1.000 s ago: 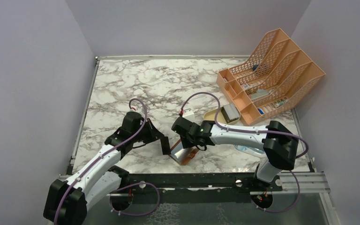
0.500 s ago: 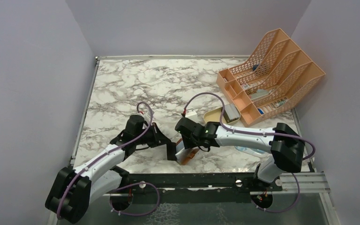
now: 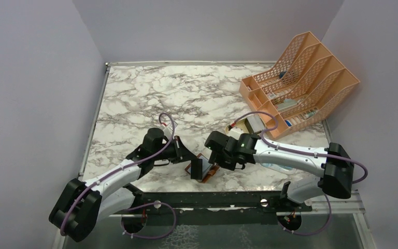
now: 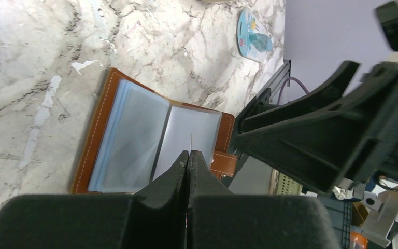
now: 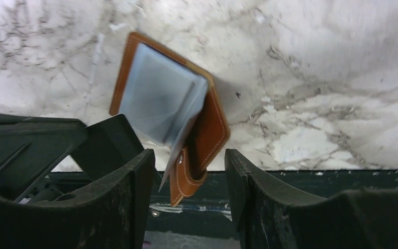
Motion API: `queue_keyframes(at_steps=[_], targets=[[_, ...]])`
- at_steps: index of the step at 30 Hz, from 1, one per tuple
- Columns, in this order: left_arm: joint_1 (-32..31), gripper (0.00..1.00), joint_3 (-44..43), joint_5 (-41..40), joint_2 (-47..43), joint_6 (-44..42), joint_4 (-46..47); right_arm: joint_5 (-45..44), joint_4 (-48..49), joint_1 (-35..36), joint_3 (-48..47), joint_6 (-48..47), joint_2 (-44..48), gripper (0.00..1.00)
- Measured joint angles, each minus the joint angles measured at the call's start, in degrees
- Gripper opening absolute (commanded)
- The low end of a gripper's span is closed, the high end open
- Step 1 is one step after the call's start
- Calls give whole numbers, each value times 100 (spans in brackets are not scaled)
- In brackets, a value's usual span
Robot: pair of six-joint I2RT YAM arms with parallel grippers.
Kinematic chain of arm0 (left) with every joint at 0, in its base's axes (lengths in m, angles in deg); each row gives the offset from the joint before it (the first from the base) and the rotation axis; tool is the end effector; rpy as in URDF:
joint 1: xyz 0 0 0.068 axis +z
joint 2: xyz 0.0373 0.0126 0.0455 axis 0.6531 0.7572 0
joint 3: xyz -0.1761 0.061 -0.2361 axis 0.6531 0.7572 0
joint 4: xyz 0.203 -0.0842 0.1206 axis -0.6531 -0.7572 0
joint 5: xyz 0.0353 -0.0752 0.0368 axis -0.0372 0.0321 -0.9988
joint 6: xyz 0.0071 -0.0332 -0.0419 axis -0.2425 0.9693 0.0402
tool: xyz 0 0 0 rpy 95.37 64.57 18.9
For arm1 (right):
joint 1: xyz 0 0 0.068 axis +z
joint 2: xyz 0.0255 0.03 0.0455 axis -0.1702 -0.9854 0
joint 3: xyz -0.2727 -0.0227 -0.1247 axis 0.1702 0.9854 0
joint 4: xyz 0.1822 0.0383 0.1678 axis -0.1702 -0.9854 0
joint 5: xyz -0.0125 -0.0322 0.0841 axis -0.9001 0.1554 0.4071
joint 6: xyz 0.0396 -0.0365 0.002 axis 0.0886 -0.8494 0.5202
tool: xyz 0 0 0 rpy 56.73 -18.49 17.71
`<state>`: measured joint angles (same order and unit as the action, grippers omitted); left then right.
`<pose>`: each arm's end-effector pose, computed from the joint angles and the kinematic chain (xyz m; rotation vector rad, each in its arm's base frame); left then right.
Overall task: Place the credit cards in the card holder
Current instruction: Turn over the card slot in the card holder.
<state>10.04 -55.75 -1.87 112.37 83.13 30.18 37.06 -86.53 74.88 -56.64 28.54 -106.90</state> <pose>0.1392 -0.1055 0.2049 -0.1152 2.3664 -1.4468 0.1166 0.2245 0.2756 0.3986 2.6940 0.3023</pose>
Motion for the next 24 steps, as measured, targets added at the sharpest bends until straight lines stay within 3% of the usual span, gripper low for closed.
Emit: queue_keyframes(at_steps=[7,13,17,24], targets=[[-256,0,4,-13,256,70,186,682,98,2,479,990,-170,51],[-455,0,4,-83,310,116,254,710,356,2,518,1073,-404,25],[-466,0,-24,-197,321,81,177,557,863,0,802,555,-352,18],[-354,0,-802,-796,319,-409,-1084,396,2092,-262,1703,-1211,413,12]])
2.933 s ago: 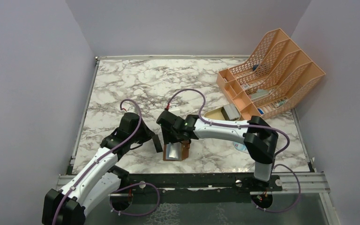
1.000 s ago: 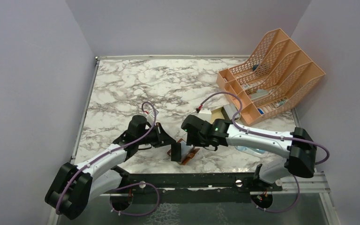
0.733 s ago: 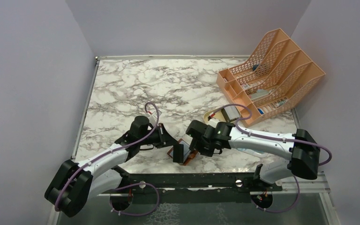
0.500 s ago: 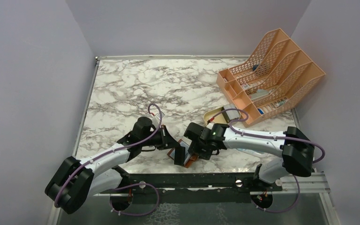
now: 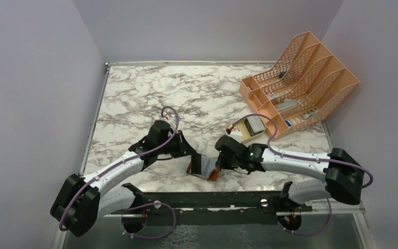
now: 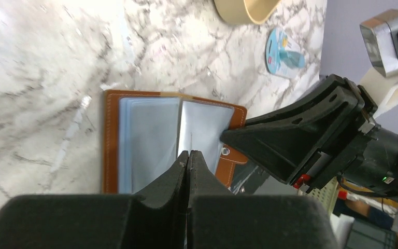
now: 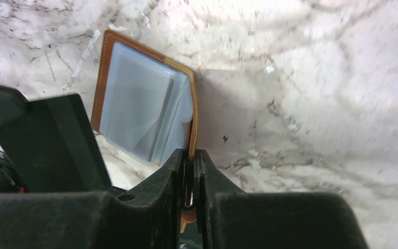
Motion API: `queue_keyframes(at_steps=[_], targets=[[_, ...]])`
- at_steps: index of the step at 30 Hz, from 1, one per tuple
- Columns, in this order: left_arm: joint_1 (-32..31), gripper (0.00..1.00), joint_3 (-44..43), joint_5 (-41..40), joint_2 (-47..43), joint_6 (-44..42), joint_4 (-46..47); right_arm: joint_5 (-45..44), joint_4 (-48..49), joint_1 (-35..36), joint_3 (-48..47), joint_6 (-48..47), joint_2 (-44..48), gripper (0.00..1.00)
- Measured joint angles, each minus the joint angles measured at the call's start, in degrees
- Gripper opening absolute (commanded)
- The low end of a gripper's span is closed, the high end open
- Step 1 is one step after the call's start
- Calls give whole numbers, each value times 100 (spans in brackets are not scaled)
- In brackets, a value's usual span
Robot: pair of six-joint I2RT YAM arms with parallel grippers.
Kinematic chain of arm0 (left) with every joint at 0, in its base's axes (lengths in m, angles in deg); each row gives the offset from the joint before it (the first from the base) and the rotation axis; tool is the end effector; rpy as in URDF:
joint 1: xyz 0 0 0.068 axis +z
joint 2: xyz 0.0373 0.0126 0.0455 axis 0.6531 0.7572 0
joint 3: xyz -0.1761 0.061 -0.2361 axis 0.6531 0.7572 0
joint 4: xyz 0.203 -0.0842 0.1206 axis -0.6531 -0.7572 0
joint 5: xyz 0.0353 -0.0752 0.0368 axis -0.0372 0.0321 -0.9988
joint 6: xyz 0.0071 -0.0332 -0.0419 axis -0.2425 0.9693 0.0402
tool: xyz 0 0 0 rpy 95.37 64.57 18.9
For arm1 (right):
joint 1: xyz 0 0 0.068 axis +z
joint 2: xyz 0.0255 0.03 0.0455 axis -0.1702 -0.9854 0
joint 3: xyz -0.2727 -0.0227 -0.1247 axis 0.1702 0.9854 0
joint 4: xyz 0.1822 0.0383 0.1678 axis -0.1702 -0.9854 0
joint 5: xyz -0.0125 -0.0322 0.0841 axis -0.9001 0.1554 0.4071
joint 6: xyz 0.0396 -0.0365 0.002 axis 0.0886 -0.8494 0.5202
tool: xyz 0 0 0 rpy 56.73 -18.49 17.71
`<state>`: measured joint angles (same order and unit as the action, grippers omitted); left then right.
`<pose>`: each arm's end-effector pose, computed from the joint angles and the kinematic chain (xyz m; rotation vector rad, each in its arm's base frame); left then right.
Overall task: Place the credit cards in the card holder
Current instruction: Turn over the card slot in the card holder.
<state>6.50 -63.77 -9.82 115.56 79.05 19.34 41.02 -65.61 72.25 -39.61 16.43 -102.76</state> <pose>0.1503 -0.1208 0.2209 -0.0972 2.4447 -1.2589 0.1162 0.2037 0.2243 0.1806 2.6778 0.4426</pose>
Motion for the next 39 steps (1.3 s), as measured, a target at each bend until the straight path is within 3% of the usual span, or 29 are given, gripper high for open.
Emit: queue_keyframes(at_steps=[5,15,39], targets=[[286,0,-407,-166,-15,-332,-608,55,654,-273,306,-1014,262,8],[468,0,-435,-160,197,-730,-1106,778,1740,-645,684,-2352,203,8],[804,0,-811,-2,901,-1499,-1733,1294,2192,-817,774,-2951,24,5]])
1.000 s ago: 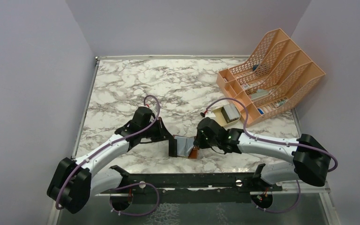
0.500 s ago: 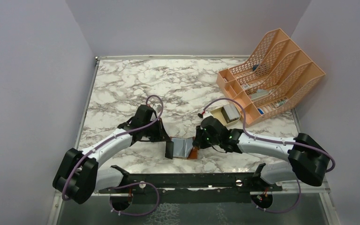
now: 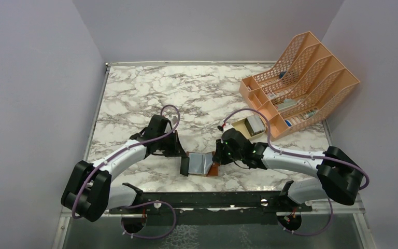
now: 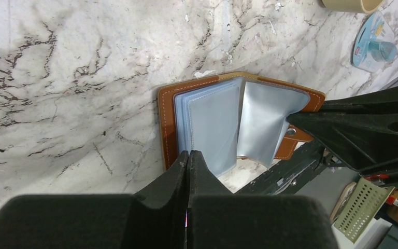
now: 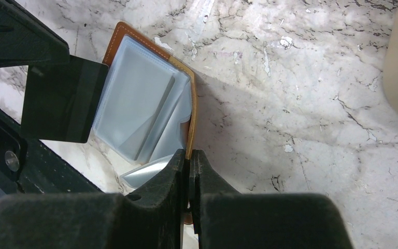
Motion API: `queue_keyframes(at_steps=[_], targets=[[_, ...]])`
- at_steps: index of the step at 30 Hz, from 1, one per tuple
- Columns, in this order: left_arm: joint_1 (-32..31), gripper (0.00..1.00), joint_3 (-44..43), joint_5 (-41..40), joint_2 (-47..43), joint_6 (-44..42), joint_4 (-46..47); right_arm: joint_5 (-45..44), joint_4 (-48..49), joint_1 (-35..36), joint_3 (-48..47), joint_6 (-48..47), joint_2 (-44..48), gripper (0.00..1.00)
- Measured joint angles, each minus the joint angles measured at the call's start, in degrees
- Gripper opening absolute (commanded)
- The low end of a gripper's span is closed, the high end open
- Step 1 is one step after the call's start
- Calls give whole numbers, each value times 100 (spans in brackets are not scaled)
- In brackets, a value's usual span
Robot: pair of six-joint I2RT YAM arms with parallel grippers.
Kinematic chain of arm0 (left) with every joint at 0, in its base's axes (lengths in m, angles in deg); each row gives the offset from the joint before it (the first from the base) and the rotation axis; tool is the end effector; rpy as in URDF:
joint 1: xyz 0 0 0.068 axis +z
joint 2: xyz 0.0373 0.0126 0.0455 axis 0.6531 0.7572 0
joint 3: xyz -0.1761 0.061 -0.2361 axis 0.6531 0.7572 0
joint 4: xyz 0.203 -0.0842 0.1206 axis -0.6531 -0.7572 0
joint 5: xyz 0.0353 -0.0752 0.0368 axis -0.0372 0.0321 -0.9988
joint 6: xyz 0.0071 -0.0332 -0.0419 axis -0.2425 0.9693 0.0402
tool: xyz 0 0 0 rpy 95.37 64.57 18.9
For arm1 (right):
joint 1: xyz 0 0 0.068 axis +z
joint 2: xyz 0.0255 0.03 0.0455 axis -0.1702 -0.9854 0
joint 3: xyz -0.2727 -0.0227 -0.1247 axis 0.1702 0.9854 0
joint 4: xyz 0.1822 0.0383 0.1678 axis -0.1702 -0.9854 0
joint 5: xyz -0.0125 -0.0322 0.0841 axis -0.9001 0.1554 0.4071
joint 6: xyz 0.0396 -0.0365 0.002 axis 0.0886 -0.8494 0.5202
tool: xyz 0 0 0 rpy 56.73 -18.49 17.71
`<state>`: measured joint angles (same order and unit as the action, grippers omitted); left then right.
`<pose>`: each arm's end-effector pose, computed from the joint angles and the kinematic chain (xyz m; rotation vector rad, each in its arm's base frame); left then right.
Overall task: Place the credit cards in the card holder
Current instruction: Turn over the card slot in the card holder.
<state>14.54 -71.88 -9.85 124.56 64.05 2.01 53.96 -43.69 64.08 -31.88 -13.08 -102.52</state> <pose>0.1811 -0.1062 0.2119 -0.0557 2.6674 -0.9688 0.1432 0.1978 0.2096 -0.3660 2.5105 0.6707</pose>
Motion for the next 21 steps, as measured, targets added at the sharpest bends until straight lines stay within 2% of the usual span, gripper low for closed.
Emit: queue_keyframes(at_steps=[21], targets=[[68,0,190,249,129,197,254,17,15,-2,0,-4,-63,5]])
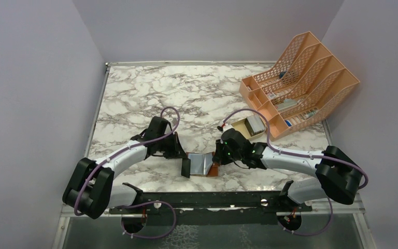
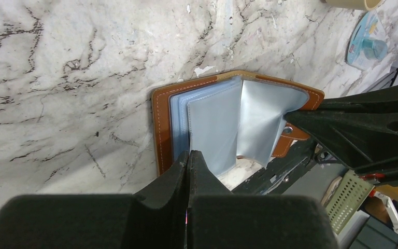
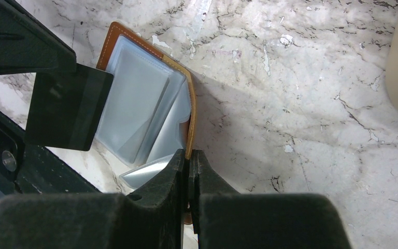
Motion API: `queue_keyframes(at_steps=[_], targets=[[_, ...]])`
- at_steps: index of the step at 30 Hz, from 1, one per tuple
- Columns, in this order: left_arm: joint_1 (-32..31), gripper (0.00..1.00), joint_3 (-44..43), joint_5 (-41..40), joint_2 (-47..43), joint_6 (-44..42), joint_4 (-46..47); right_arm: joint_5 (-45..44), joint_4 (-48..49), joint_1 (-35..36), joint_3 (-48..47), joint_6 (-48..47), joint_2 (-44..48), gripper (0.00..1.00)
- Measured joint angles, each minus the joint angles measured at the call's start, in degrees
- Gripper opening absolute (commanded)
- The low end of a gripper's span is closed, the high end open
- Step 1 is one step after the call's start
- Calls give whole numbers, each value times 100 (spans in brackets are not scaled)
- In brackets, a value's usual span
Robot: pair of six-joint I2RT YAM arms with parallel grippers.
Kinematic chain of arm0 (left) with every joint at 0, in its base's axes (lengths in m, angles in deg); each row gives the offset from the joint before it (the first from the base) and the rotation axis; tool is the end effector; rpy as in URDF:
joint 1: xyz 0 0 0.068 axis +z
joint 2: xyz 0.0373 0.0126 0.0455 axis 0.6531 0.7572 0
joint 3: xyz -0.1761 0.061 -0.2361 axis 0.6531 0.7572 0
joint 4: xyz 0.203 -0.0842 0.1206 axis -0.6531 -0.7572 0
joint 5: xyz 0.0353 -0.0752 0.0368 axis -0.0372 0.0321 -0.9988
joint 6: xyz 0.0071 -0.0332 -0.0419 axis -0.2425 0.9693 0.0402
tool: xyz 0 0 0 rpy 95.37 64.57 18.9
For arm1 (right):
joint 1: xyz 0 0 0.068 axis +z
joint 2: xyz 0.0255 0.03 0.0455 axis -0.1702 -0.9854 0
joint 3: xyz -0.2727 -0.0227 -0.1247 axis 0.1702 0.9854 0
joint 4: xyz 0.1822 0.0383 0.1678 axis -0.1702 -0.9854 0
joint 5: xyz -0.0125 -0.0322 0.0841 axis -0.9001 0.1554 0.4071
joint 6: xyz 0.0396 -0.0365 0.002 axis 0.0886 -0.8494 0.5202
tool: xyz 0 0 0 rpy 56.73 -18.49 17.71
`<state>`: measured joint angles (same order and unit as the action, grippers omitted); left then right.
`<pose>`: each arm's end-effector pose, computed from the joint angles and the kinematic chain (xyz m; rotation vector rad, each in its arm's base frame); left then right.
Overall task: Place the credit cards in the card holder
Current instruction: Turn over the card slot in the card holder.
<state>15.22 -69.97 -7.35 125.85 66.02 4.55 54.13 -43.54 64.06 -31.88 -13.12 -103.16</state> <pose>0.1811 -0.1050 0.2016 -0.1023 2.6896 -1.0249 0.1439 0.1988 0.2073 -0.3693 2.5190 0.6664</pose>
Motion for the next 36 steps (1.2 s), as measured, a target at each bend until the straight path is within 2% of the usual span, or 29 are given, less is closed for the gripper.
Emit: queue_keyframes(at_steps=[13,24,34,36], targets=[[7,0,267,289,111,367,590,4,-2,0,0,0,-7,8],[7,0,654,638,170,1032,1482,35,0,0,0,2,-7,10],[7,0,1008,776,-166,1672,2420,42,-4,0,-2,0,-4,15],[7,0,1073,780,-166,1720,2509,42,-4,0,-2,0,-4,21]])
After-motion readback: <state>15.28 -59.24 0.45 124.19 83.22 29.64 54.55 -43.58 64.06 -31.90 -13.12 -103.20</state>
